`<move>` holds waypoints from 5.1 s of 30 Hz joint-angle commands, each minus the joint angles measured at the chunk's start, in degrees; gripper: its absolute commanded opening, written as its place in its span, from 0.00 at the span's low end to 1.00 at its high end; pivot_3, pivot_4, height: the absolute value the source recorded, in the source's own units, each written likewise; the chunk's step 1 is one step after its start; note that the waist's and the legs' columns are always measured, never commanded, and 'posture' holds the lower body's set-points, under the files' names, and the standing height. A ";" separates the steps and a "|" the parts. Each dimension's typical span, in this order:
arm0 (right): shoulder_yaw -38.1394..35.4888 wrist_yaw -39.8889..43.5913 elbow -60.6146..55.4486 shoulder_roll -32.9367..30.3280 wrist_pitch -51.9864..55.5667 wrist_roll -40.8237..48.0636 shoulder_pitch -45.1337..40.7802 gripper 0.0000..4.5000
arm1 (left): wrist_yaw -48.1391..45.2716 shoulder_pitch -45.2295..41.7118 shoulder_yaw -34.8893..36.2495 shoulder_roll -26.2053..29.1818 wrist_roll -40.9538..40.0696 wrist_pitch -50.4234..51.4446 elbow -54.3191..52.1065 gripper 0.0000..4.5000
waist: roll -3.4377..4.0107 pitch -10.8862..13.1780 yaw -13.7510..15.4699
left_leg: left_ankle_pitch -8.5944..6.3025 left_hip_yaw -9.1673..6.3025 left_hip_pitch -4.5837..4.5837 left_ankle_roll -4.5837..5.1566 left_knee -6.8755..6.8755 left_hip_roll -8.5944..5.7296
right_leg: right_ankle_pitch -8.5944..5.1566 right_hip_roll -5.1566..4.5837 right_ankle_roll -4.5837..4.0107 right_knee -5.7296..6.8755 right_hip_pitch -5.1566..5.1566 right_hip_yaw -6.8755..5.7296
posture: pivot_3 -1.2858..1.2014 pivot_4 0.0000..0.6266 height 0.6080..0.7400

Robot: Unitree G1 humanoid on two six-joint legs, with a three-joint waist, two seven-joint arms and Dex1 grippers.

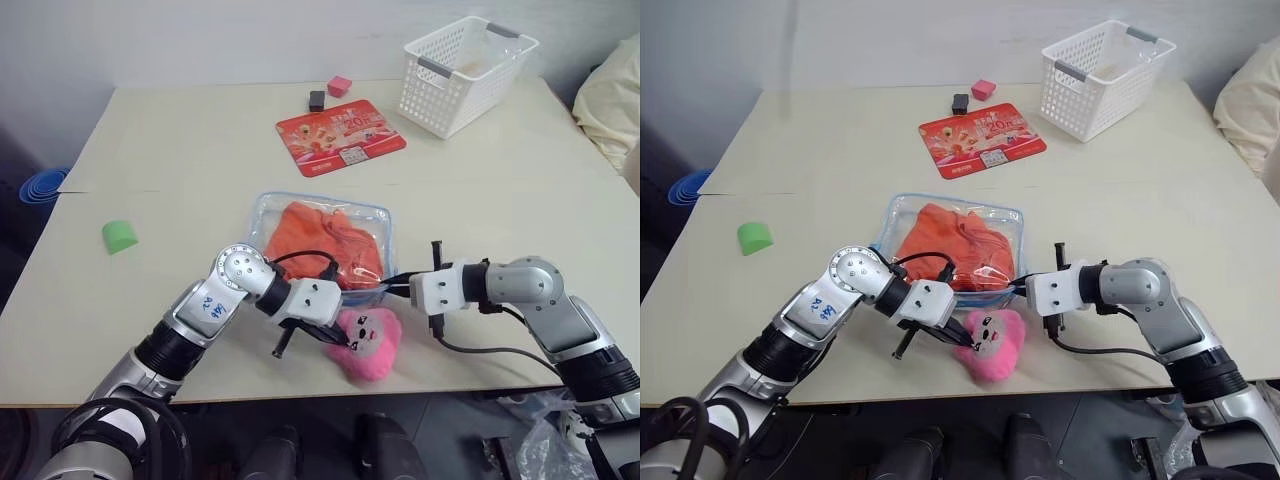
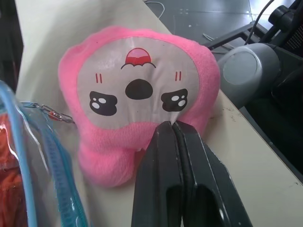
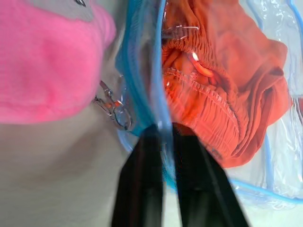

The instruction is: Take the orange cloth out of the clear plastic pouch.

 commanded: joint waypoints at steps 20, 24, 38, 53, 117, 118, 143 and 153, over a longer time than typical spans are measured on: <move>-5.69 0.92 -1.07 -5.85 -3.37 2.92 0.87 0.01 | -0.84 6.27 10.08 12.39 -3.85 -1.51 -5.99 0.00 | 0.01 0.01 -0.09 | -0.01 0.02 0.01 -0.02 -0.03 0.02 | -0.01 0.00 -0.01 0.03 -0.06 0.04 | 0.52 0.24 1.00; -7.97 1.31 -0.02 -8.46 -5.70 4.23 1.72 0.01 | 0.28 9.08 15.42 17.23 -4.76 -0.73 -4.82 0.00 | 0.01 0.01 0.07 | -0.02 0.01 -0.01 -0.01 -0.05 0.00 | -0.01 -0.01 -0.01 0.00 -0.06 0.04 | 0.52 0.24 1.00; -7.05 0.95 1.00 -6.50 -5.88 4.79 2.26 0.00 | 6.96 4.07 19.22 9.90 -13.33 12.46 -6.77 0.19 | 0.02 0.02 0.19 | -0.03 0.00 -0.05 0.00 -0.01 0.00 | -0.01 -0.02 -0.01 0.02 -0.05 0.00 | 0.52 0.24 1.00; -4.30 1.67 2.49 -4.26 -1.65 2.40 3.22 0.10 | -5.72 -4.37 -2.52 5.29 2.36 -12.35 3.30 0.81 | 0.03 0.02 -0.50 | -0.03 0.06 -0.04 -0.02 0.02 0.03 | -0.01 0.03 -0.01 0.02 -0.07 0.04 | 0.52 0.24 1.00; -9.00 5.55 12.45 -14.19 -18.42 6.37 3.95 0.00 | 5.44 12.49 27.22 26.74 -1.86 -8.25 14.86 0.02 | 0.05 0.03 -0.11 | -0.05 0.10 -0.03 0.00 -0.01 0.03 | -0.01 0.03 -0.02 0.04 -0.11 0.10 | 0.52 0.24 1.00; -8.82 5.60 12.70 -13.97 -18.70 6.37 3.69 0.00 | 5.51 12.75 27.63 26.75 -2.31 -7.94 14.84 0.02 | 0.05 0.03 -0.12 | -0.05 0.10 -0.03 0.00 -0.01 0.03 | -0.01 0.03 -0.02 0.05 -0.11 0.09 | 0.52 0.24 1.00; -8.18 6.31 11.57 -10.61 -14.01 9.57 1.63 0.29 | 7.32 21.90 35.18 28.36 -12.11 4.56 5.34 0.37 | 0.09 0.05 -1.28 | -0.06 0.11 0.01 0.00 -0.16 0.03 | -0.01 0.00 -0.03 0.07 -0.12 0.11 | 0.52 0.24 1.00; -23.06 5.48 -11.29 -15.91 15.33 28.84 21.35 0.99 | -2.30 20.66 40.68 35.35 -30.52 25.94 -7.69 1.00 | 0.10 0.06 -1.21 | -0.07 0.06 -0.02 0.00 -0.23 0.09 | -0.02 0.00 -0.04 -0.01 -0.12 0.10 | 0.52 0.24 1.00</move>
